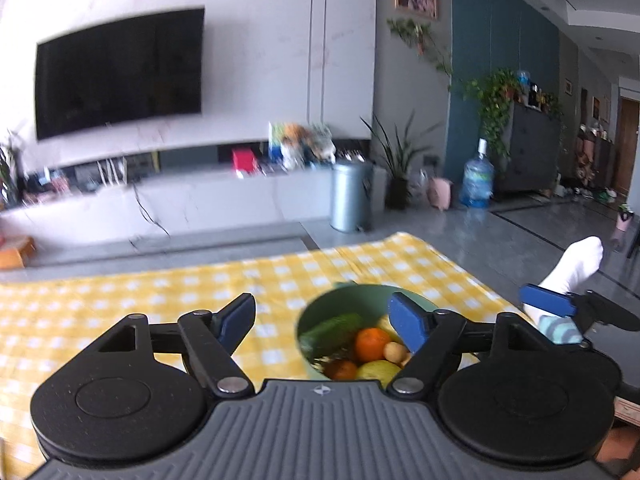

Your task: Organize fruits

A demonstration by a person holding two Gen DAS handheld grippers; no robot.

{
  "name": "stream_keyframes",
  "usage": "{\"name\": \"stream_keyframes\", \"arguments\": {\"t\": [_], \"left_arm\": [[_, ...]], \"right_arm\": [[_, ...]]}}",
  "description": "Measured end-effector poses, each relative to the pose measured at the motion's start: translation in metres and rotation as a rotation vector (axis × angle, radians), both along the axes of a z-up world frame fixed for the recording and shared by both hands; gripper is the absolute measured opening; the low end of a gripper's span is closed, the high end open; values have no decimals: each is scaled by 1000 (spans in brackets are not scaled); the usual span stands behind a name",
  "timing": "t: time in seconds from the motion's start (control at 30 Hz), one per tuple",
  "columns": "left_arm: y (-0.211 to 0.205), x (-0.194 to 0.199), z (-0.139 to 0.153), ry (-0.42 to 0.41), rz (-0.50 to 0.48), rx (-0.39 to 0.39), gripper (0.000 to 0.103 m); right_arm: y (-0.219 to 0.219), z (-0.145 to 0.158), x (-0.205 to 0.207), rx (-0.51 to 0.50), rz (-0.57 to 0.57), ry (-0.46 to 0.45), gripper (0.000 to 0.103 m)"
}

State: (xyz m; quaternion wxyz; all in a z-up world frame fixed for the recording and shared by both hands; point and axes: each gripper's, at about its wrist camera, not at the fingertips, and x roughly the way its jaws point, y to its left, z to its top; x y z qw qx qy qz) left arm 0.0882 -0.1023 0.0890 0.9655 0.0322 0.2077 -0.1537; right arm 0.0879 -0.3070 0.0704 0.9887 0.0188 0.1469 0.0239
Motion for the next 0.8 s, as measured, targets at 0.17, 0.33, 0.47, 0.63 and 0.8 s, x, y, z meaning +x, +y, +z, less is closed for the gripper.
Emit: {"name": "stream_keyframes", "arguments": {"t": [0.17,0.33,0.47,0.63,0.8], "left_arm": [[12,-25,-12,-83,93,59,93],[21,-38,-31,-73,156,91,93],[29,-46,-43,-75,213,104,93],[34,-48,-53,-9,206,102,93],[41,-47,-66,73,230,51,93]], "right_arm": [[13,2,-28,-3,27,-38,99],[26,-2,-47,25,23,0,99],[39,-3,-65,3,33,1,99],[45,-8,-80,4,20,3,99],[50,-22,-71,-7,21,80,99]]}}
